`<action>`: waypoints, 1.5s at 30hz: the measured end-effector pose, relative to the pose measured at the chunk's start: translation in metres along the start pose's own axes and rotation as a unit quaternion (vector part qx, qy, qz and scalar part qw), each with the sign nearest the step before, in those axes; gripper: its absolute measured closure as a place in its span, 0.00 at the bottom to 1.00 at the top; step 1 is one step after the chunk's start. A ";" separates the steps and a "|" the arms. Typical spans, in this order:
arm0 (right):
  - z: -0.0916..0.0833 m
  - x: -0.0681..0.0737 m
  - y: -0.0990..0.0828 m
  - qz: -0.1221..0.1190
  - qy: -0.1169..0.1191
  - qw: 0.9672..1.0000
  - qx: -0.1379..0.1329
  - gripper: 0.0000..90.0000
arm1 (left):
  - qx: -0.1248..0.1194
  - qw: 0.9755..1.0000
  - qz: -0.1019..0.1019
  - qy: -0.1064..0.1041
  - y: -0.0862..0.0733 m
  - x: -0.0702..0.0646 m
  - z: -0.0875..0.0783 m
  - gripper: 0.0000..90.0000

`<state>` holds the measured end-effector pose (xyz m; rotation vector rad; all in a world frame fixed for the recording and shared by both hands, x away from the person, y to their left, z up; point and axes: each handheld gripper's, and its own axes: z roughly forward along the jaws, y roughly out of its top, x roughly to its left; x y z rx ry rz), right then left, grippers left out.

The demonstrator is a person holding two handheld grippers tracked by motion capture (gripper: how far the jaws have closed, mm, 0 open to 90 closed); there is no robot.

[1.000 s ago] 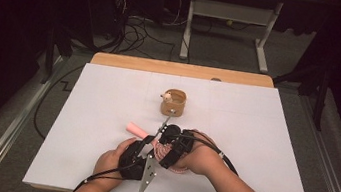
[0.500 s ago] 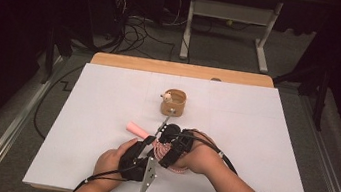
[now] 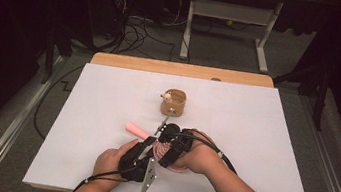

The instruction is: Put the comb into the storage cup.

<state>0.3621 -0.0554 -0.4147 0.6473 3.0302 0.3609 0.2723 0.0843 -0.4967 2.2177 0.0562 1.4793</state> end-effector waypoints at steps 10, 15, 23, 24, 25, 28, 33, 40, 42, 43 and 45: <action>-0.005 -0.001 -0.001 0.001 0.004 1.000 -0.007 0.22 | 0.014 1.000 0.006 0.008 0.000 0.000 0.001 0.78; -0.006 -0.001 -0.001 0.001 0.005 1.000 -0.008 0.22 | 0.020 1.000 0.017 0.012 0.000 -0.001 0.002 0.81; -0.008 -0.002 -0.001 0.002 0.009 1.000 -0.009 0.22 | 0.038 0.998 0.051 0.021 0.001 -0.001 0.000 0.85; -0.009 -0.002 -0.001 0.004 0.008 1.000 -0.009 0.22 | 0.036 0.998 0.050 0.021 0.001 -0.002 0.000 0.86; -0.009 -0.002 -0.001 0.003 0.009 1.000 -0.009 0.22 | 0.041 0.997 0.055 0.020 0.002 -0.001 0.000 0.86; -0.011 -0.002 -0.001 0.003 0.009 1.000 -0.012 0.22 | 0.046 0.997 0.056 0.019 0.002 -0.001 0.000 0.87; -0.013 -0.003 -0.001 0.006 0.010 1.000 -0.015 0.22 | 0.045 0.997 0.056 0.021 0.002 -0.001 0.000 0.89; -0.016 -0.003 0.000 0.002 0.010 1.000 -0.018 0.21 | 0.039 0.997 0.054 0.028 0.002 -0.001 0.000 0.89; -0.016 -0.003 0.000 -0.001 0.011 1.000 -0.018 0.21 | 0.041 0.997 0.057 0.030 0.002 -0.001 0.000 0.89; -0.017 -0.003 0.000 -0.002 0.011 1.000 -0.018 0.21 | 0.039 0.997 0.056 0.030 0.002 -0.001 0.000 0.89; -0.017 -0.003 0.000 -0.002 0.012 1.000 -0.020 0.21 | 0.040 0.997 0.057 0.032 0.002 -0.001 -0.001 0.90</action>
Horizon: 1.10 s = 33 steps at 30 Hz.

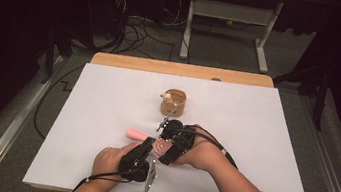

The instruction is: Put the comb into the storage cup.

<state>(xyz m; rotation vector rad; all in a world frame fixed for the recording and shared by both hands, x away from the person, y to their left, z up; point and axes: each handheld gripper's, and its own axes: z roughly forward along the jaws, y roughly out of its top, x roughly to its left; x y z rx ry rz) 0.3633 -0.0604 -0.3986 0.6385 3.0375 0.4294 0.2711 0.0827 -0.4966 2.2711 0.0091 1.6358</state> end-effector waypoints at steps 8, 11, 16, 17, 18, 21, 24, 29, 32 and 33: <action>-0.001 -0.001 0.000 -0.004 0.003 1.000 0.001 0.21 | 0.000 1.000 0.003 0.002 0.000 0.000 0.000 0.90; -0.001 0.000 -0.001 -0.006 0.002 1.000 -0.002 0.21 | 0.000 1.000 0.001 0.002 0.000 -0.001 0.001 0.90; -0.004 -0.001 -0.001 -0.009 0.002 1.000 -0.005 0.19 | 0.005 1.000 0.006 0.003 0.000 -0.001 0.001 0.90; -0.005 -0.001 -0.001 -0.010 0.002 1.000 -0.006 0.17 | 0.004 1.000 0.003 0.003 0.000 -0.001 0.001 0.90; -0.005 -0.001 -0.001 -0.012 -0.001 1.000 -0.007 0.16 | 0.002 1.000 0.000 0.004 0.000 -0.001 0.001 0.90; -0.006 0.000 -0.001 -0.013 -0.003 1.000 -0.011 0.09 | 0.004 1.000 -0.002 0.004 0.000 0.000 0.001 0.90; -0.006 0.000 -0.002 -0.013 -0.015 1.000 -0.008 0.00 | 0.007 1.000 -0.002 0.004 -0.001 0.001 0.001 0.90; -0.007 0.001 -0.003 -0.016 -0.018 1.000 -0.007 0.00 | 0.005 1.000 -0.009 0.006 -0.001 0.001 0.001 0.90; -0.009 0.002 -0.003 -0.015 -0.018 1.000 -0.012 0.00 | 0.004 1.000 -0.008 0.009 -0.002 0.001 0.001 0.90; -0.010 0.002 -0.004 -0.014 -0.020 1.000 -0.010 0.00 | 0.005 1.000 -0.008 0.009 -0.002 0.001 0.001 0.90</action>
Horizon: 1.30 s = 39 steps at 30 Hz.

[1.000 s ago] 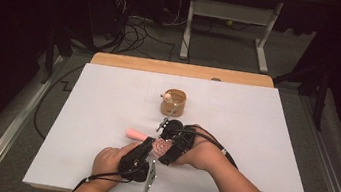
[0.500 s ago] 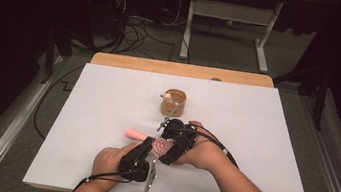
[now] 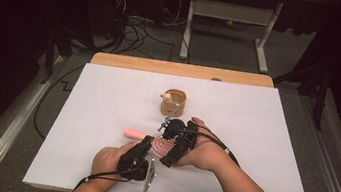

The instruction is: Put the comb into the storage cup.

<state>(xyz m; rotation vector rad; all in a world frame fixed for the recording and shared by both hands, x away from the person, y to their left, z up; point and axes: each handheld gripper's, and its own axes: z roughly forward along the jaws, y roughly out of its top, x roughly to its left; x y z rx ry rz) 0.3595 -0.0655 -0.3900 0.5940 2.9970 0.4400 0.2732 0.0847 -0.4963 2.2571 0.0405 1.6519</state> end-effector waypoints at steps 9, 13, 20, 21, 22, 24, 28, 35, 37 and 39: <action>-0.006 0.000 -0.006 -0.002 0.001 1.000 0.002 0.00 | 0.010 1.000 0.002 0.006 -0.002 0.000 0.002 0.90; -0.008 0.000 -0.010 -0.003 -0.002 1.000 0.003 0.00 | 0.012 1.000 0.001 0.009 -0.002 0.000 0.002 0.90; -0.014 -0.003 -0.020 0.000 -0.008 1.000 0.008 0.00 | 0.017 1.000 -0.006 0.009 -0.005 0.003 0.002 0.90; -0.014 -0.004 -0.021 0.002 -0.010 1.000 0.007 0.00 | 0.017 1.000 -0.008 0.009 -0.005 0.003 0.002 0.90; -0.015 -0.004 -0.023 0.002 -0.010 1.000 0.008 0.00 | 0.017 1.000 -0.010 0.009 -0.006 0.004 0.002 0.90; -0.016 -0.006 -0.026 0.001 -0.013 1.000 0.007 0.00 | 0.020 1.000 -0.014 0.011 -0.007 0.005 0.002 0.90; -0.017 -0.008 -0.033 0.005 -0.013 1.000 0.005 0.00 | 0.019 0.999 -0.027 0.012 -0.009 0.007 0.002 0.90; -0.016 -0.012 -0.044 0.007 -0.015 1.000 0.011 0.00 | 0.016 0.999 -0.046 0.010 -0.011 0.009 0.002 0.90; -0.015 -0.015 -0.048 0.011 -0.014 1.000 0.013 0.00 | 0.016 0.999 -0.047 0.010 -0.011 0.010 0.002 0.90; -0.013 -0.018 -0.052 0.015 -0.015 1.000 0.016 0.00 | 0.017 0.999 -0.048 0.010 -0.011 0.010 0.002 0.90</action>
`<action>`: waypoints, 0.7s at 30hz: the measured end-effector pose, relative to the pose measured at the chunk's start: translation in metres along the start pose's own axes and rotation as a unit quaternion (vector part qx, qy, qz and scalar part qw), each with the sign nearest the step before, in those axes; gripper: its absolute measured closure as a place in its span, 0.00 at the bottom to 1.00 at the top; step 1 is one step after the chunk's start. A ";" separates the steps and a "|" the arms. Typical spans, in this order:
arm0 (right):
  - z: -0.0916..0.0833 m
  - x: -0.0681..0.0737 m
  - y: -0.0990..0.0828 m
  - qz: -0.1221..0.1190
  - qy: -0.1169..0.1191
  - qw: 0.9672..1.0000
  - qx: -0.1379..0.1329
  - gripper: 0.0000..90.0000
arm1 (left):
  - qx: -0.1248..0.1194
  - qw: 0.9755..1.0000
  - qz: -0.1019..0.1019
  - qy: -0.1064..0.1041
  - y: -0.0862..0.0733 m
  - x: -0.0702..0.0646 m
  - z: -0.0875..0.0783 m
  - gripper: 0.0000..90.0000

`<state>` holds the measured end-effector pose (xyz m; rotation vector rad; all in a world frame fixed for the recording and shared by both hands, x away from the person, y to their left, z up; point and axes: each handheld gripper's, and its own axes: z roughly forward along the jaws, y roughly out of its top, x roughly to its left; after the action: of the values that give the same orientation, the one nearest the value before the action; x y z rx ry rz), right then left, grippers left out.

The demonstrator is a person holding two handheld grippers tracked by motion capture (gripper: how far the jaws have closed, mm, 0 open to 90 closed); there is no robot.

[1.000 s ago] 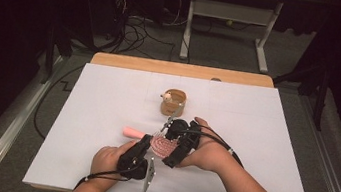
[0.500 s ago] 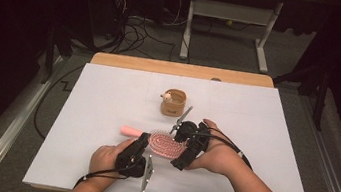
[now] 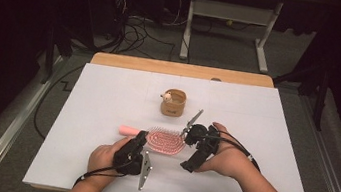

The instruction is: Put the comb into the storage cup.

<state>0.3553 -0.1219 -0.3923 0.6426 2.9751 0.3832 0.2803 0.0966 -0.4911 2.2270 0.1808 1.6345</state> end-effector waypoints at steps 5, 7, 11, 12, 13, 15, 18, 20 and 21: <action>0.002 -0.005 -0.009 0.013 -0.003 1.000 0.004 0.00 | 0.003 1.000 0.002 0.000 0.000 0.000 0.000 0.90; 0.001 -0.007 -0.012 0.017 -0.004 1.000 0.003 0.01 | 0.001 1.000 -0.002 0.001 0.000 0.000 0.000 0.90; 0.000 -0.011 -0.019 0.023 -0.009 1.000 -0.001 0.01 | 0.001 1.000 -0.012 0.002 0.000 0.001 0.000 0.90; 0.000 -0.012 -0.020 0.026 -0.011 1.000 -0.002 0.01 | 0.000 1.000 -0.013 0.001 0.000 0.002 0.000 0.90; 0.000 -0.013 -0.022 0.027 -0.012 1.000 -0.002 0.01 | 0.001 1.000 -0.018 0.000 -0.001 0.003 0.000 0.90; 0.001 -0.015 -0.025 0.027 -0.015 0.999 -0.005 0.01 | 0.001 1.000 -0.024 -0.001 -0.001 0.004 -0.001 0.90; 0.002 -0.016 -0.029 0.031 -0.019 0.999 -0.006 0.01 | -0.001 1.000 -0.030 -0.002 -0.001 0.005 -0.001 0.90; 0.004 -0.017 -0.032 0.032 -0.023 0.999 -0.003 0.01 | -0.001 0.999 -0.037 -0.002 -0.001 0.006 -0.002 0.90; 0.005 -0.018 -0.033 0.032 -0.025 0.999 0.000 0.01 | -0.001 0.999 -0.038 -0.003 -0.001 0.006 -0.002 0.90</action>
<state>0.3590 -0.1572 -0.4052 0.7372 2.9135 0.3661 0.2808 0.1003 -0.4855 2.1950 0.2585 1.5869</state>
